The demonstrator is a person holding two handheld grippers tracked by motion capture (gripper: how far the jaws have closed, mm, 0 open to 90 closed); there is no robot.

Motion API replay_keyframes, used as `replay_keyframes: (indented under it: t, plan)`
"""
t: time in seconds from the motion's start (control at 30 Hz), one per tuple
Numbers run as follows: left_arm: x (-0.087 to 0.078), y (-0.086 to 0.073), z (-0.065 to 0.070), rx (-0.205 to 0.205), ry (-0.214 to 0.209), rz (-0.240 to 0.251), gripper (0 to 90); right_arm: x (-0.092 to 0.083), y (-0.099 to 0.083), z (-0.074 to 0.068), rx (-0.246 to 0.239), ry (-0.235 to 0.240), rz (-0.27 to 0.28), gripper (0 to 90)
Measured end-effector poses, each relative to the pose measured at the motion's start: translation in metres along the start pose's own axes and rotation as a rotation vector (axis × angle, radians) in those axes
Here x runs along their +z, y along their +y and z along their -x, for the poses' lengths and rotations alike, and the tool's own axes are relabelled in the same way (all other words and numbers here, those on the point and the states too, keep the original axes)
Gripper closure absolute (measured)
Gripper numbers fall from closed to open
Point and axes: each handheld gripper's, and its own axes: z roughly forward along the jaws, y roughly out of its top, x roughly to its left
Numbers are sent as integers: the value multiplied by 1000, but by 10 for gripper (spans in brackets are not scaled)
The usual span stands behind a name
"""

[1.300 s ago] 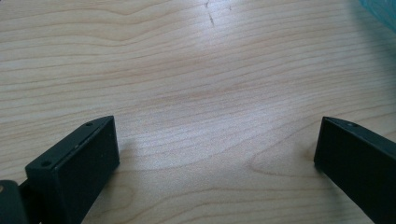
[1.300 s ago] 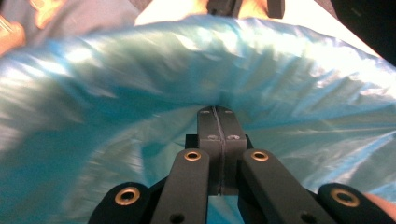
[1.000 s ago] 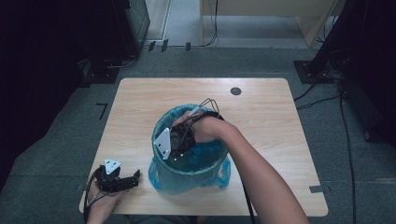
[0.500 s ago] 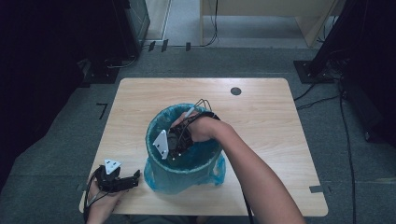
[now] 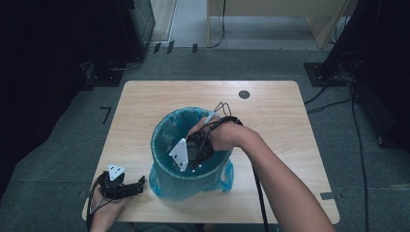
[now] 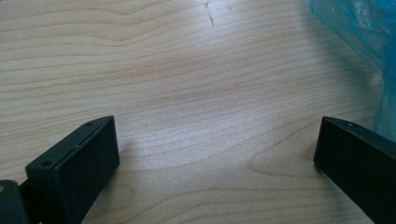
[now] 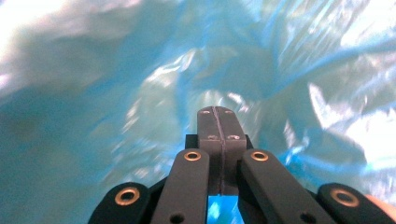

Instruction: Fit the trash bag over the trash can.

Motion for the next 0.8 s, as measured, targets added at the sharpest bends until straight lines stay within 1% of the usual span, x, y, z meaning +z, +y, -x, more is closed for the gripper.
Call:
replay_keyframes:
  t: [0.23, 0.33, 0.37, 0.47, 0.53, 0.63, 0.7, 0.8]
  plan:
    - [0, 0, 0, 1, 0, 0, 0, -23, -13, -16, 18, -24, -12, 900]
    - [0, 0, 0, 1, 0, 0, 0, -32, -19, -23, 33, -19, -23, 900]
    - [0, 0, 0, 0, 0, 0, 0, -34, -21, -24, 31, -14, -22, 900]
    - [0, 0, 0, 1, 0, 0, 0, -42, -27, -29, 54, -7, -27, 900]
    - [0, 0, 0, 0, 0, 0, 0, -44, -31, -31, 60, -2, -35, 900]
    - [0, 0, 0, 0, 0, 0, 0, -41, -35, -33, 65, 7, -87, 900]
    - [0, 0, 0, 0, 0, 0, 0, -39, -36, -32, 62, 5, -80, 900]
    - [0, 0, 0, 1, 0, 0, 0, -37, -35, -31, 63, 5, -96, 900]
